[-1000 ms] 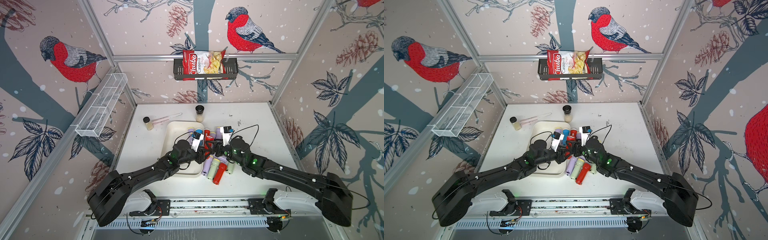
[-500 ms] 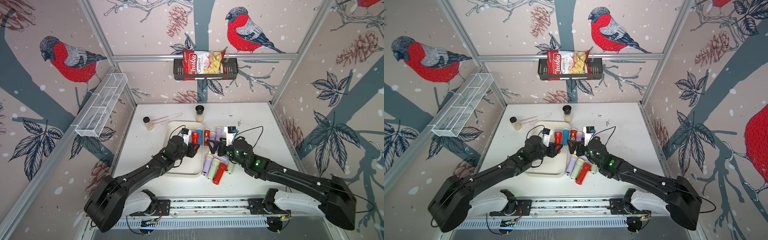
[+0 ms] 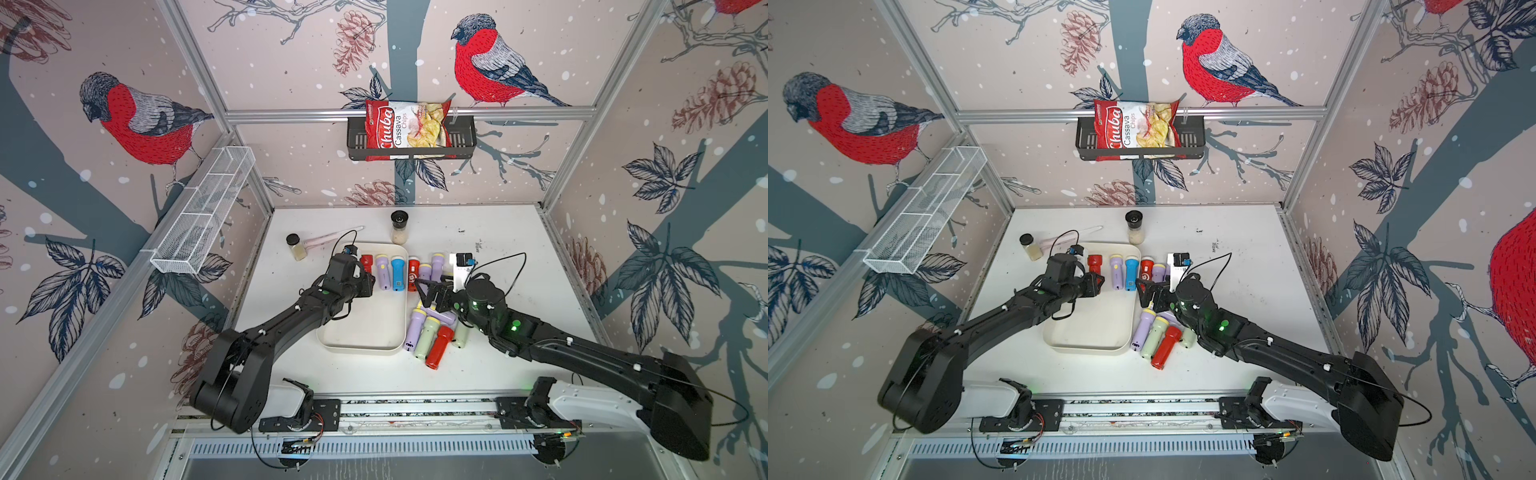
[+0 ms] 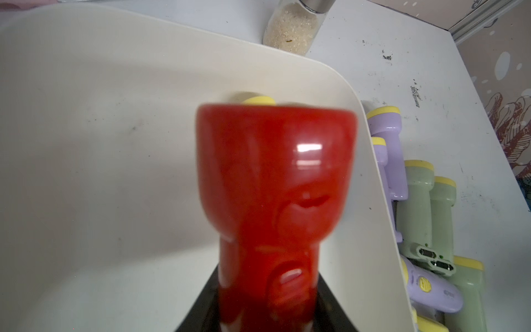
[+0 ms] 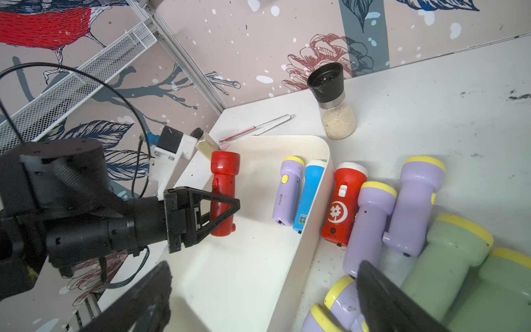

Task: Put the flashlights into the storage boxes
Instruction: Place the flashlight at the storage box.

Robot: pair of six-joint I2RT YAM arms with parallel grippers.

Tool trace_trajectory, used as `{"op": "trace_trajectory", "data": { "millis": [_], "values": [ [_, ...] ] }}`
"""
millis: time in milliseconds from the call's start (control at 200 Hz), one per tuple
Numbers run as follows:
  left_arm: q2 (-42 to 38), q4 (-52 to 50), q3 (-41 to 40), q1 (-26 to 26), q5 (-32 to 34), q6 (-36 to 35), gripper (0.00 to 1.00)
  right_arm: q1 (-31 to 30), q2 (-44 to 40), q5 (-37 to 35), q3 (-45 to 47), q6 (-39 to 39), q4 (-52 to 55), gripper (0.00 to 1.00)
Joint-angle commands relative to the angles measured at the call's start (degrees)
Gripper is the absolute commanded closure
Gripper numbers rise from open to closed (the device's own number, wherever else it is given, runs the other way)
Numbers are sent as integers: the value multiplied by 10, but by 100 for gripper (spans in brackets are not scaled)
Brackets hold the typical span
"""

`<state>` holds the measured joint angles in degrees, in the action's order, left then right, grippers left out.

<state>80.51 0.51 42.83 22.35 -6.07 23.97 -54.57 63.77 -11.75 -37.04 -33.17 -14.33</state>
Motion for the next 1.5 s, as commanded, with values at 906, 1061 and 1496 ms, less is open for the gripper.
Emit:
{"op": "trace_trajectory", "data": {
  "millis": [906, 1061, 1496],
  "values": [
    [215, -20, 140, -47, -103, 23, 60, 46, -28, 4, 37, 7, 6, 1],
    [210, -19, 140, -48, -102, 27, 50, 49, -26, 9, 38, 6, 4, 1],
    [156, -50, 140, -48, -91, 16, 46, 49, -34, 9, 38, 7, 4, 1]
  ]
}}
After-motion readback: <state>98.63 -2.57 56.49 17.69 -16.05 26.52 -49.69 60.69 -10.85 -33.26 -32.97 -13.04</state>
